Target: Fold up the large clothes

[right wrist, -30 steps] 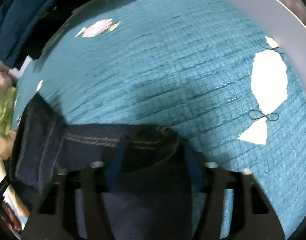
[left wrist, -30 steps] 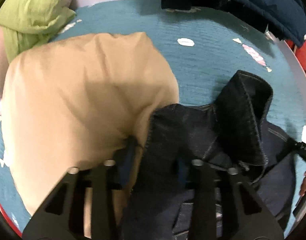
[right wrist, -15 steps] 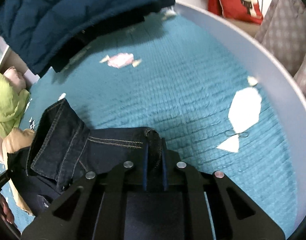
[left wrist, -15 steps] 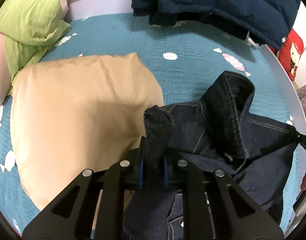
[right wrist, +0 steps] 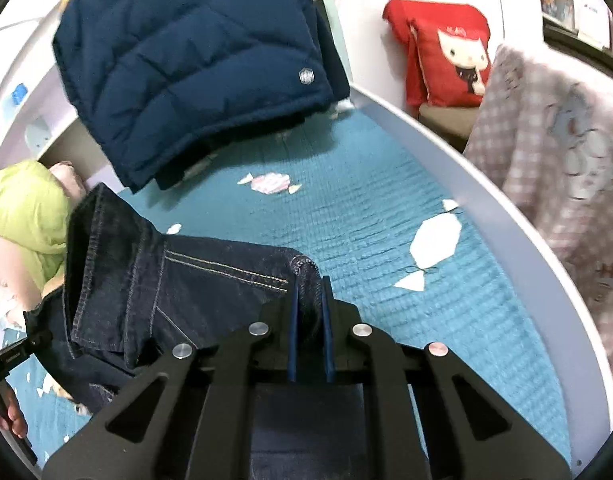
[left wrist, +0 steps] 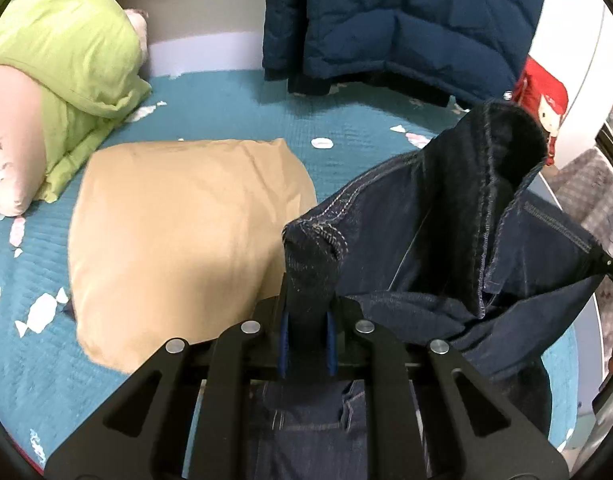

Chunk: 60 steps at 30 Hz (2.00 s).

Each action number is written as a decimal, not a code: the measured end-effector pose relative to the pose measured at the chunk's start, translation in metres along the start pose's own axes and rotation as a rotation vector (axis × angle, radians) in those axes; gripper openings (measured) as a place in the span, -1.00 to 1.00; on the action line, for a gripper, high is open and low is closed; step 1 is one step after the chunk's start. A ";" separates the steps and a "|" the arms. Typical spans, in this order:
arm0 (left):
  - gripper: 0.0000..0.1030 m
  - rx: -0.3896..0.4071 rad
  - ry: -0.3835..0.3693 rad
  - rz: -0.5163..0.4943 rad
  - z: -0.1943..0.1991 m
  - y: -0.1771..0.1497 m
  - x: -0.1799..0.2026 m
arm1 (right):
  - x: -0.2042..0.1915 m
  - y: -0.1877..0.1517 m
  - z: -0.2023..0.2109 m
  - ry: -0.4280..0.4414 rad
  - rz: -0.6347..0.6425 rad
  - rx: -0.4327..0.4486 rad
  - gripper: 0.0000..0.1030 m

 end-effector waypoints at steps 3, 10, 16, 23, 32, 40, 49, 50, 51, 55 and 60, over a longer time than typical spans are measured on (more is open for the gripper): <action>-0.73 0.023 -0.008 -0.004 0.029 -0.011 -0.003 | 0.001 -0.006 0.036 0.009 0.003 0.032 -0.82; -0.73 0.041 -0.017 -0.004 0.088 -0.062 -0.014 | 0.016 -0.041 0.102 0.023 0.008 0.067 -0.82; -0.70 -0.015 -0.003 -0.004 0.127 -0.136 -0.019 | 0.043 -0.106 0.144 0.006 -0.005 0.001 -0.82; -0.66 -0.258 0.035 0.060 0.127 -0.268 -0.038 | 0.089 -0.233 0.160 -0.153 -0.033 -0.242 -0.82; -0.22 -0.288 0.061 -0.108 0.147 -0.290 -0.035 | 0.105 -0.250 0.202 -0.166 -0.119 -0.302 -0.52; -0.16 -0.256 0.155 -0.176 0.196 -0.267 -0.063 | 0.070 -0.187 0.208 -0.114 0.002 -0.161 -0.33; -0.17 -0.207 -0.064 0.040 0.157 -0.237 -0.006 | -0.012 -0.255 0.138 0.074 0.033 -0.428 -0.41; -0.18 -0.249 -0.085 0.051 0.145 -0.250 0.000 | -0.011 -0.272 0.131 0.052 0.043 -0.470 -0.41; -0.19 -0.310 -0.063 0.053 0.127 -0.271 -0.001 | -0.006 -0.288 0.126 0.025 0.052 -0.505 -0.42; -0.49 -0.330 -0.050 0.022 0.103 -0.313 -0.013 | -0.004 -0.304 0.133 0.011 0.108 -0.489 -0.42; -0.54 -0.386 0.076 -0.065 0.120 -0.306 -0.040 | -0.005 -0.299 0.157 0.039 0.006 -0.554 -0.39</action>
Point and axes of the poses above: each gripper's, at about its wrist camera, not at the fingertips, and z roughly against the way its jaws point, x to its right, y to its top, the point moved 8 cm from there along -z, roughly the way its jaws point, and after that the axes turned 14 degrees about x, right-handed, at the moved point
